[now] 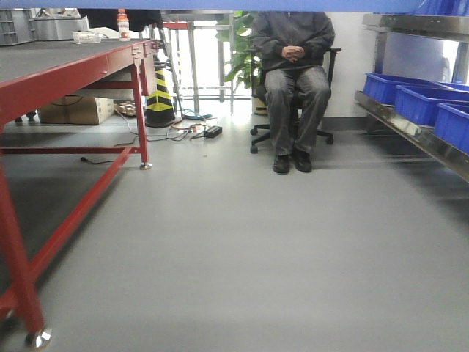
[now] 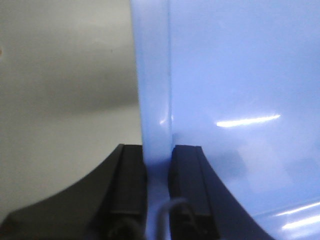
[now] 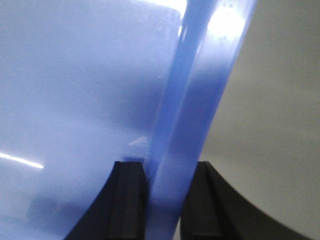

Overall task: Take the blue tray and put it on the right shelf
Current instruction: 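Turn the base toward the steel rack, holding the tray aloft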

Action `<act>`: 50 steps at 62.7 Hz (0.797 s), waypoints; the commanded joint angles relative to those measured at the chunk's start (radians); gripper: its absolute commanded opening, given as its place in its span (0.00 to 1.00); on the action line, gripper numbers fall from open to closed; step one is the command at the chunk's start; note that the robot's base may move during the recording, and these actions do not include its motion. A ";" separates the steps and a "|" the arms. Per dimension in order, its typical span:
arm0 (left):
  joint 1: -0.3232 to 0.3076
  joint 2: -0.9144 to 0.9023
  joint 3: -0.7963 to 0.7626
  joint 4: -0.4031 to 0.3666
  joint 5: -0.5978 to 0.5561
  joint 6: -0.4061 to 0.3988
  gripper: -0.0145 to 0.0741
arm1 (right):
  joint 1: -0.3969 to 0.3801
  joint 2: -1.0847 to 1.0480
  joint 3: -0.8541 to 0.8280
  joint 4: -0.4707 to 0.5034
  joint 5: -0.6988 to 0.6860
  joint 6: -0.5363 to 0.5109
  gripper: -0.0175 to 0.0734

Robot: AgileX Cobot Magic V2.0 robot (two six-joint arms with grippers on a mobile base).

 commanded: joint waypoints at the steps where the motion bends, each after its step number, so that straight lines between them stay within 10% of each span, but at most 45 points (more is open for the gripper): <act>1: -0.014 -0.034 -0.026 -0.041 -0.042 0.025 0.11 | 0.002 -0.025 -0.025 -0.027 -0.068 -0.041 0.27; 50: -0.014 -0.032 -0.026 -0.055 -0.042 0.025 0.11 | 0.002 -0.025 -0.025 -0.027 -0.069 -0.041 0.27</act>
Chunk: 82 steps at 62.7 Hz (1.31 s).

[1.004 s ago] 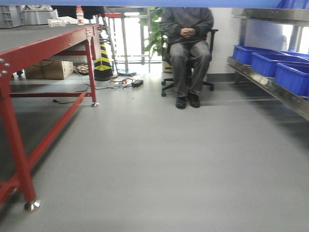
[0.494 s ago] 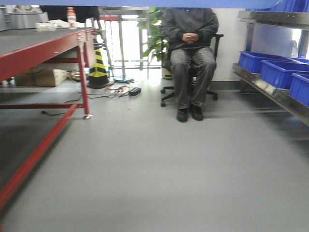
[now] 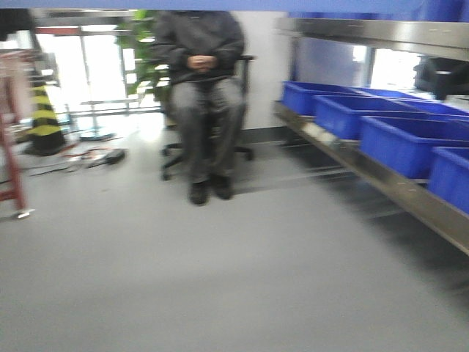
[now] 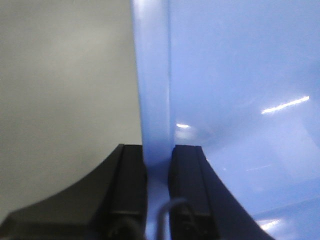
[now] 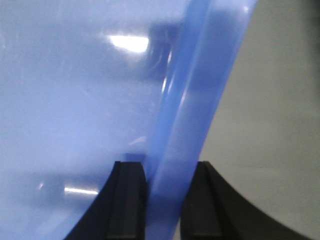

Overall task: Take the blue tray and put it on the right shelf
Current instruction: 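Turn the base toward the steel rack, holding the tray aloft, then drive up to the rack and hold the tray above the upper shelf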

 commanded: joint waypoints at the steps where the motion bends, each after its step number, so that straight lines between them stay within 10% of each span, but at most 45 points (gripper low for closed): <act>1: -0.014 -0.032 -0.028 -0.055 -0.042 0.025 0.11 | 0.002 -0.025 -0.025 -0.027 -0.066 -0.041 0.27; 82: -0.013 -0.032 -0.028 -0.055 -0.044 0.025 0.11 | 0.002 0.004 -0.025 -0.027 -0.066 -0.041 0.27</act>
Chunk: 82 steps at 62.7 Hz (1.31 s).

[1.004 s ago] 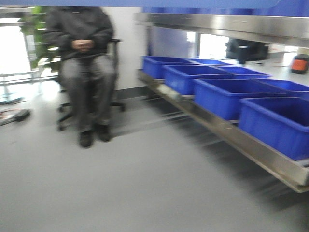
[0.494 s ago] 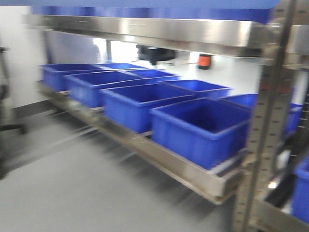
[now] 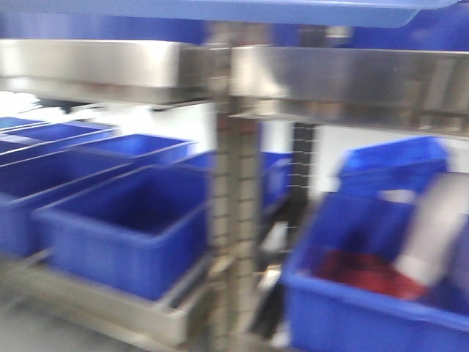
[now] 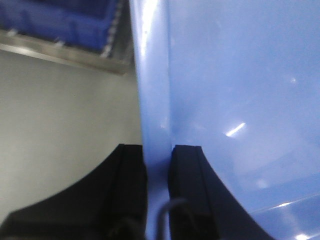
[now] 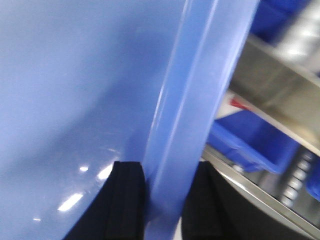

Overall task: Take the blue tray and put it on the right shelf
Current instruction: 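Drive up to the rack and hold the tray above the upper shelf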

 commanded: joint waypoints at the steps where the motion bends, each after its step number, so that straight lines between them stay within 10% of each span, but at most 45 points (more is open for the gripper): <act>1: -0.013 -0.032 -0.028 -0.059 -0.044 0.025 0.11 | 0.004 -0.024 -0.025 -0.027 -0.061 -0.041 0.27; 82: -0.013 -0.030 -0.028 -0.059 -0.044 0.025 0.11 | 0.004 -0.024 -0.025 -0.027 -0.061 -0.041 0.27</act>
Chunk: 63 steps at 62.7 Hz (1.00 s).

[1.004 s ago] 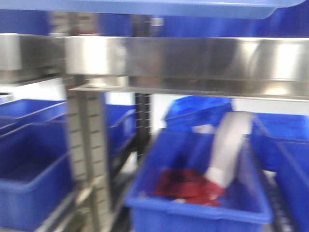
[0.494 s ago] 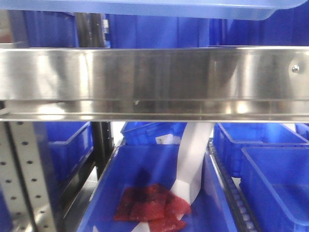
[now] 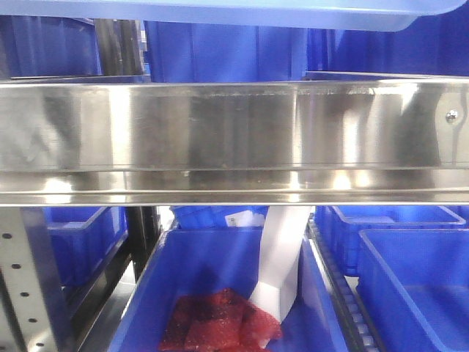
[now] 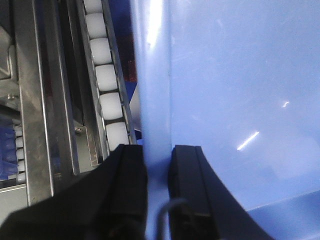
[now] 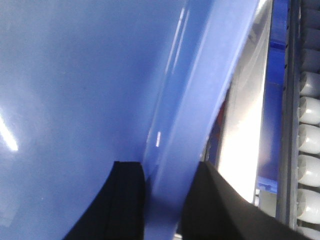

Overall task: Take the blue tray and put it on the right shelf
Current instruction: 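Drive up to the rack and hold the tray above the upper shelf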

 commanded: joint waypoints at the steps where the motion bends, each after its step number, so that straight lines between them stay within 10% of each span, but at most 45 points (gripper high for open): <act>1: -0.013 -0.034 -0.028 -0.054 -0.044 0.025 0.11 | 0.004 -0.024 -0.025 -0.023 -0.065 -0.044 0.27; 63: -0.013 -0.034 -0.028 -0.094 -0.046 0.025 0.11 | 0.004 -0.024 -0.025 -0.023 -0.075 -0.044 0.27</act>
